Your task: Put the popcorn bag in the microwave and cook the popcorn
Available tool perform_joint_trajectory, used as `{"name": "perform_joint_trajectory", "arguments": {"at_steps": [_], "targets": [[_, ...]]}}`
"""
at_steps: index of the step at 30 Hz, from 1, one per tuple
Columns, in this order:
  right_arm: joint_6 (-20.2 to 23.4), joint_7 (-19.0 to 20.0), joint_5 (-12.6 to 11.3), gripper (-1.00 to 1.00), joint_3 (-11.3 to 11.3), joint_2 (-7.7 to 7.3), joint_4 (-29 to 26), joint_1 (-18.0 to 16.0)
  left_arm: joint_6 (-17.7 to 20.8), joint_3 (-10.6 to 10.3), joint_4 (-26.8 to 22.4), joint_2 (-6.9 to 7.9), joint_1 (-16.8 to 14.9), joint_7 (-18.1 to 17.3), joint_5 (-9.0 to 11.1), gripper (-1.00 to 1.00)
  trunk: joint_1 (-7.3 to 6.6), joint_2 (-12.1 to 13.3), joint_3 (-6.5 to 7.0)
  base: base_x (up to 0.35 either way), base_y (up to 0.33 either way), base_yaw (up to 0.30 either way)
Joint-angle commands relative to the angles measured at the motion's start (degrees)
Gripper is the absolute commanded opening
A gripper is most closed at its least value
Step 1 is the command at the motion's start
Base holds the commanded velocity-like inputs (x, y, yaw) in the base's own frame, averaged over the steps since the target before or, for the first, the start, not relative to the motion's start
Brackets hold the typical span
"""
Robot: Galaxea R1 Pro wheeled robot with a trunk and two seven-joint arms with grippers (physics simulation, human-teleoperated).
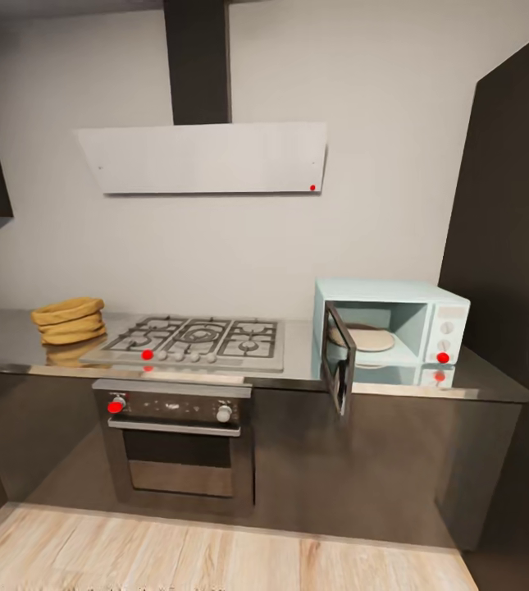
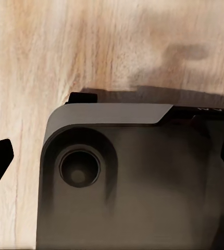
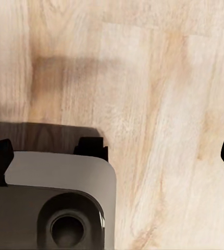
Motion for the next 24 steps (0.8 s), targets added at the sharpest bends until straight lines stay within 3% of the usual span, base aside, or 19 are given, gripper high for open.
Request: {"name": "perform_joint_trajectory", "arguments": {"at_steps": [1, 7, 14, 24], "targets": [[0.1, 0.2, 0.0, 1.0, 0.2, -0.14, 0.1, -0.1, -0.1, 0.1, 0.0, -0.01, 0.0, 0.0, 0.4, 1.0, 0.0, 0.0, -0.06, 0.0, 0.0, 0.27], [0.0, 0.2, 0.1, 1.0, 0.2, -0.35, 0.0, -0.1, -0.1, 0.1, -0.1, -0.01, 0.0, 0.0, 0.8, 1.0, 0.0, 0.0, -0.06, 0.0, 0.0, 0.275], [0.6, 0.2, 0.2, 1.0, 0.3, -0.23, 0.1, 0.1, -0.1, 0.0, 0.0, 0.07, 0.0, 0.0, 5.4, 1.0, 0.0, 0.0, -0.06, 0.0, 0.0, 0.277], [0.8, 0.1, 0.2, 1.0, 0.3, 0.07, 0.1, 0.2, 0.0, -0.1, 0.0, -0.01, 0.0, -0.1, 6.0, 1.0, 0.0, 0.0, -0.06, 0.0, 0.0, 0.279]]}}
